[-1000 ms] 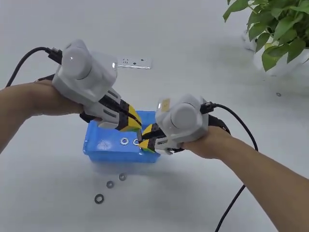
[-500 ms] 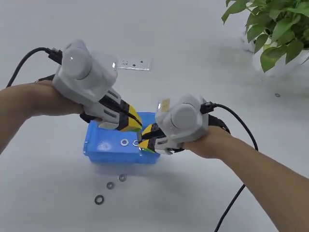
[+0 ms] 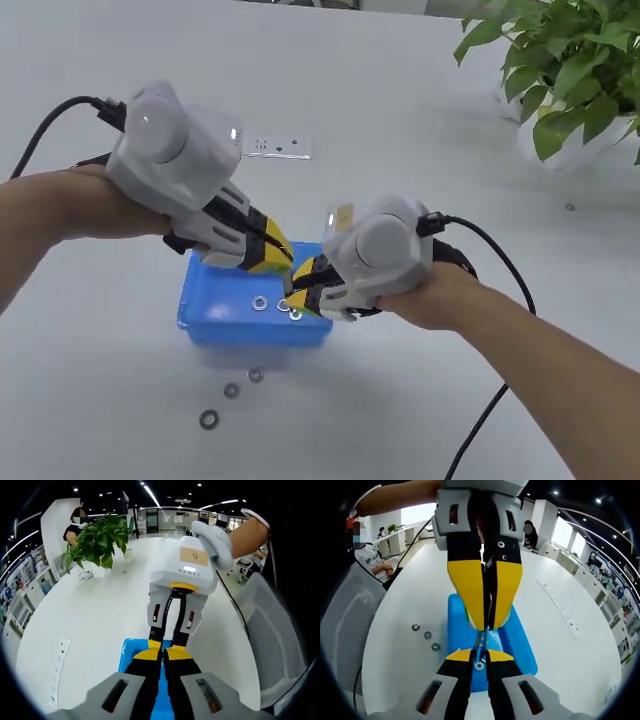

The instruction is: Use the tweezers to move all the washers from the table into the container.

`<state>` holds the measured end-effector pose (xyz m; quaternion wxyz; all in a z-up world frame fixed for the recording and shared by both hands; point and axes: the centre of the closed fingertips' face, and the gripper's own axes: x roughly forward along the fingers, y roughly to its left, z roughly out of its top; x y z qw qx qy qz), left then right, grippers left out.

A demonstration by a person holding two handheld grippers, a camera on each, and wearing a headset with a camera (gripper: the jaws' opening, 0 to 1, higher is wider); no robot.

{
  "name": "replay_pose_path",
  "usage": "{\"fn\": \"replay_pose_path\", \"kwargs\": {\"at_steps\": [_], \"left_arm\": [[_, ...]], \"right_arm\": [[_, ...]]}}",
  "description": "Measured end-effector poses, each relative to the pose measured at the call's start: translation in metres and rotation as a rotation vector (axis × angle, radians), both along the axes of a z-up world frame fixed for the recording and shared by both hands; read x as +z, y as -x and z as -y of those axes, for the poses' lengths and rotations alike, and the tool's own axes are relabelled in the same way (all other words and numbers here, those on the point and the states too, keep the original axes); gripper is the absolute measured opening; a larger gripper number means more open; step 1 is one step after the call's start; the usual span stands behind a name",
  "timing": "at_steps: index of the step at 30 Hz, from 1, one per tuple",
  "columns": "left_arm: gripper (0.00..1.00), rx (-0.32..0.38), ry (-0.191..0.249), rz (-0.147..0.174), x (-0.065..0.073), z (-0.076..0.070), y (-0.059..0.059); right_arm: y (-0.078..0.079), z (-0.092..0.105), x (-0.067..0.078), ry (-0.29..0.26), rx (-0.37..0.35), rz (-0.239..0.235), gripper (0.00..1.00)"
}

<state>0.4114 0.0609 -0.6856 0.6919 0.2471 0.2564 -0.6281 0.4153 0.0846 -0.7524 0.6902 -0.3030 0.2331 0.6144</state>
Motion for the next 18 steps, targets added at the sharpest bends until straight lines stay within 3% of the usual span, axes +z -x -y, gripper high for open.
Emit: {"fn": "replay_pose_path", "kwargs": {"at_steps": [18], "left_arm": [[0.06,-0.008,-0.026,0.03,0.022,-0.009,0.023]], "right_arm": [[0.021,-0.01,0.025,-0.029,0.017,0.032,0.11]]}}
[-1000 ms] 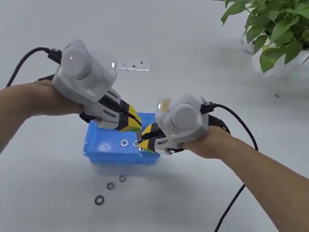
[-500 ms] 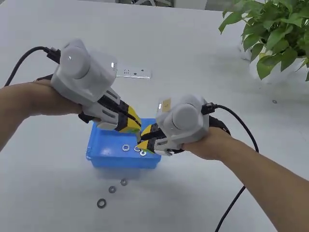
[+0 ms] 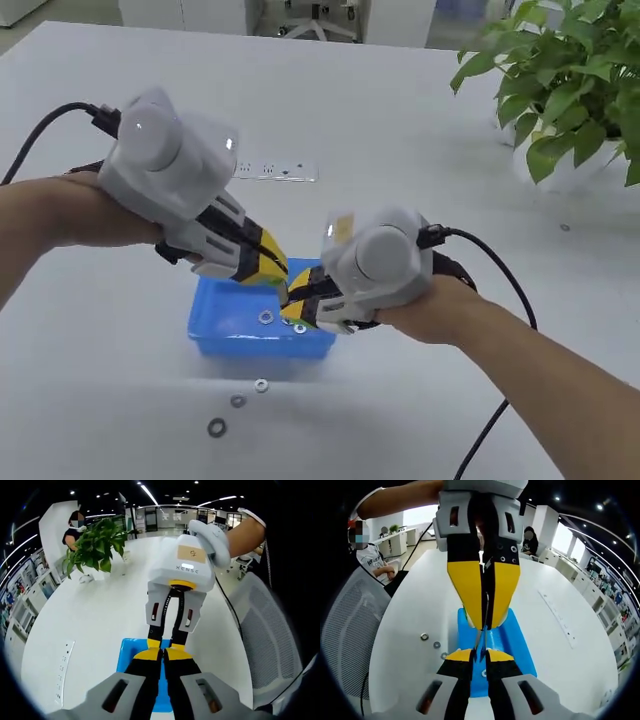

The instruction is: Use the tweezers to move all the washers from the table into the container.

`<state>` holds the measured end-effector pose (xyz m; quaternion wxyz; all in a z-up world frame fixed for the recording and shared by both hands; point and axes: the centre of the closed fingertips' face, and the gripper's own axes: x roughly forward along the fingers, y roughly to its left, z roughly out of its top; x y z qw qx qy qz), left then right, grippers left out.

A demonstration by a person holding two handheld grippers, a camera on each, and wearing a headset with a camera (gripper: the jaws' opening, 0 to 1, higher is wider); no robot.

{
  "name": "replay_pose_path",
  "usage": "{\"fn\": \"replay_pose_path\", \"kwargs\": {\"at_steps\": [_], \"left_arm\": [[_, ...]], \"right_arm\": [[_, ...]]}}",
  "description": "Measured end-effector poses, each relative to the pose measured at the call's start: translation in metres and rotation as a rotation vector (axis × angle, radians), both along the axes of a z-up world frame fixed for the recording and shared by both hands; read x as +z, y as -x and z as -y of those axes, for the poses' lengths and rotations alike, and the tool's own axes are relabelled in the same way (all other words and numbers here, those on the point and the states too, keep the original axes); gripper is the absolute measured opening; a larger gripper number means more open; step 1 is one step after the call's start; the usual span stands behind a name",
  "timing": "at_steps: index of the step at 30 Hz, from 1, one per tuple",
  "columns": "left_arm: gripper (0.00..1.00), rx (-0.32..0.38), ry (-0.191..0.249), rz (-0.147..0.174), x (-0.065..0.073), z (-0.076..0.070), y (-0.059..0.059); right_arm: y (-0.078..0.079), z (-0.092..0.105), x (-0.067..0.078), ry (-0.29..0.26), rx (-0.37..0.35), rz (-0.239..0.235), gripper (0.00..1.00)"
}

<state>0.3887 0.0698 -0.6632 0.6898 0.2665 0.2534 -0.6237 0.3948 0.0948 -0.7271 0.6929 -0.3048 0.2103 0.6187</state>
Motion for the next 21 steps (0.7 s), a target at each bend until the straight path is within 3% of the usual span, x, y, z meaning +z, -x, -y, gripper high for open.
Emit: {"fn": "replay_pose_path", "kwargs": {"at_steps": [12,21], "left_arm": [[0.06,-0.003,-0.019,0.008,0.0,-0.005,0.02],[0.06,0.006,-0.017,0.016,0.0,-0.007,0.023]], "right_arm": [[0.017,-0.004,0.001,-0.005,0.018,0.001,0.11],[0.02,-0.006,0.001,-0.007,0.023,0.008,0.11]]}}
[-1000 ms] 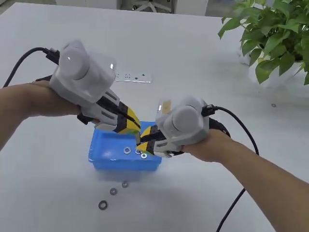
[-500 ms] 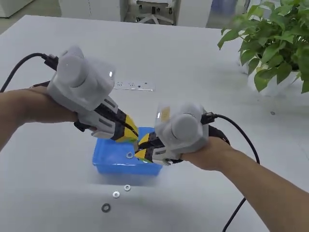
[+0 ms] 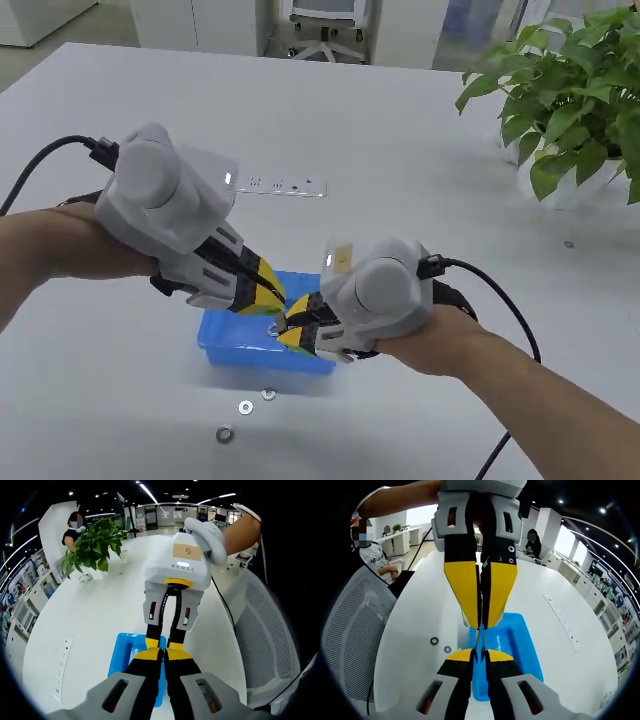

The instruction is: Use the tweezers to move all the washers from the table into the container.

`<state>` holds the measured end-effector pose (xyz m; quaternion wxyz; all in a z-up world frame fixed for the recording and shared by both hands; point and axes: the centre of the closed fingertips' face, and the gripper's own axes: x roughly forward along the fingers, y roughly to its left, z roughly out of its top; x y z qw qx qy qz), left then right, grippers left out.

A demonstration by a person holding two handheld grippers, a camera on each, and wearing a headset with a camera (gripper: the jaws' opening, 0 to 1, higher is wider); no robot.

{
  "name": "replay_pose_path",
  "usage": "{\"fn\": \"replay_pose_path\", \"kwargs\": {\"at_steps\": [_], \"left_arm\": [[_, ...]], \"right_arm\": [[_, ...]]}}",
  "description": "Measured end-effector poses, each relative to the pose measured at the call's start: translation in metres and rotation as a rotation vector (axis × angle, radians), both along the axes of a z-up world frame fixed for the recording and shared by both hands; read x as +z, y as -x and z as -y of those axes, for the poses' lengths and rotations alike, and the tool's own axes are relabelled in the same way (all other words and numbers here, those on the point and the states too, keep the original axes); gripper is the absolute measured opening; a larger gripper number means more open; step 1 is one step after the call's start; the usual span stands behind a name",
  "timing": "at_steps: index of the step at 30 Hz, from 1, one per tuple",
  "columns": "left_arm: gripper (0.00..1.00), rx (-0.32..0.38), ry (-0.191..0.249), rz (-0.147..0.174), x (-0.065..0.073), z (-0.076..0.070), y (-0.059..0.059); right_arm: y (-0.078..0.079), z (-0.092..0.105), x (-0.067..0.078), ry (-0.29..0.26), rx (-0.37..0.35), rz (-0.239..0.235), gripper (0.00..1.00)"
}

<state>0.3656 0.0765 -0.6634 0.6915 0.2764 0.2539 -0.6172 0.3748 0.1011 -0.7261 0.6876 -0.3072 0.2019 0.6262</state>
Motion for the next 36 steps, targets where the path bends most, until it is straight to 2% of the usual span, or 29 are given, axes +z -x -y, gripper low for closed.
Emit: {"fn": "replay_pose_path", "kwargs": {"at_steps": [14,24,30,36], "left_arm": [[0.06,0.009,0.002,0.015,0.009,-0.003,0.007],[0.06,0.014,-0.004,0.019,0.01,-0.007,0.013],[0.06,0.018,-0.006,0.015,0.004,-0.008,0.019],[0.06,0.019,-0.01,0.001,-0.008,-0.01,0.027]], "right_arm": [[0.007,-0.004,0.009,-0.008,0.01,0.017,0.11],[0.013,-0.007,0.01,-0.011,0.018,0.023,0.11],[0.022,-0.009,0.004,-0.013,0.027,0.013,0.11],[0.03,-0.011,-0.007,-0.007,0.039,-0.001,0.11]]}}
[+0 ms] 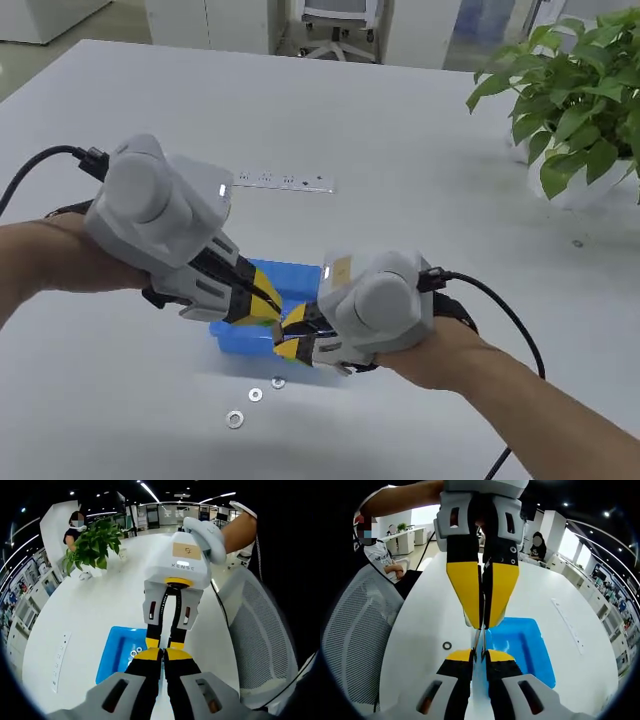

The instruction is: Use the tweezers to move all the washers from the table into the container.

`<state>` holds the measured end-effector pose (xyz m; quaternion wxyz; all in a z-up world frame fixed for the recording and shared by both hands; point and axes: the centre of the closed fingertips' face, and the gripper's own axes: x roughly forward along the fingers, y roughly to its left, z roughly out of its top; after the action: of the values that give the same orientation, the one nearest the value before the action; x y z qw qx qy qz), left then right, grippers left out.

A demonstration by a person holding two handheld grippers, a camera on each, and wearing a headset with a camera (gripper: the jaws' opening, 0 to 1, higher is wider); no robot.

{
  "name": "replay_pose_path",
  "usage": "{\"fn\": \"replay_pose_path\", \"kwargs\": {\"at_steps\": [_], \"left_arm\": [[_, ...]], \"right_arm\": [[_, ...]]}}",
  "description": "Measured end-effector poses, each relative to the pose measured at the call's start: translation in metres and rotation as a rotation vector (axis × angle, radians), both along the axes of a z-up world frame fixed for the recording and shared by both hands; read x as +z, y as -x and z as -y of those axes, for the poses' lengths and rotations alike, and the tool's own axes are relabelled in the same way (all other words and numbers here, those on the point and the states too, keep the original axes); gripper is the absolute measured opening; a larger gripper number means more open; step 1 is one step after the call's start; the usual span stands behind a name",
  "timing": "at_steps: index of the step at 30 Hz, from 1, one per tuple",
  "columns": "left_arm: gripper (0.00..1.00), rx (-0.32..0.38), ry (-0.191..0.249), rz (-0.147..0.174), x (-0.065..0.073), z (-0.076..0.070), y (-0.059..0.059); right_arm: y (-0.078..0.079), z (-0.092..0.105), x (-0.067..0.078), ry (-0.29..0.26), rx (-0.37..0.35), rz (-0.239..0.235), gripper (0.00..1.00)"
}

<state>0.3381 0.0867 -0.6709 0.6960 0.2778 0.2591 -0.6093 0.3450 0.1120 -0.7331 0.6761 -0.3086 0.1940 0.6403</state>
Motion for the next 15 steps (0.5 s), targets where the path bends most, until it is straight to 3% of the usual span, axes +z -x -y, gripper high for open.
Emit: {"fn": "replay_pose_path", "kwargs": {"at_steps": [15], "left_arm": [[0.06,-0.002,-0.01,-0.032,-0.027,0.001,0.009]], "right_arm": [[0.011,0.001,-0.025,0.006,0.007,-0.031,0.11]]}}
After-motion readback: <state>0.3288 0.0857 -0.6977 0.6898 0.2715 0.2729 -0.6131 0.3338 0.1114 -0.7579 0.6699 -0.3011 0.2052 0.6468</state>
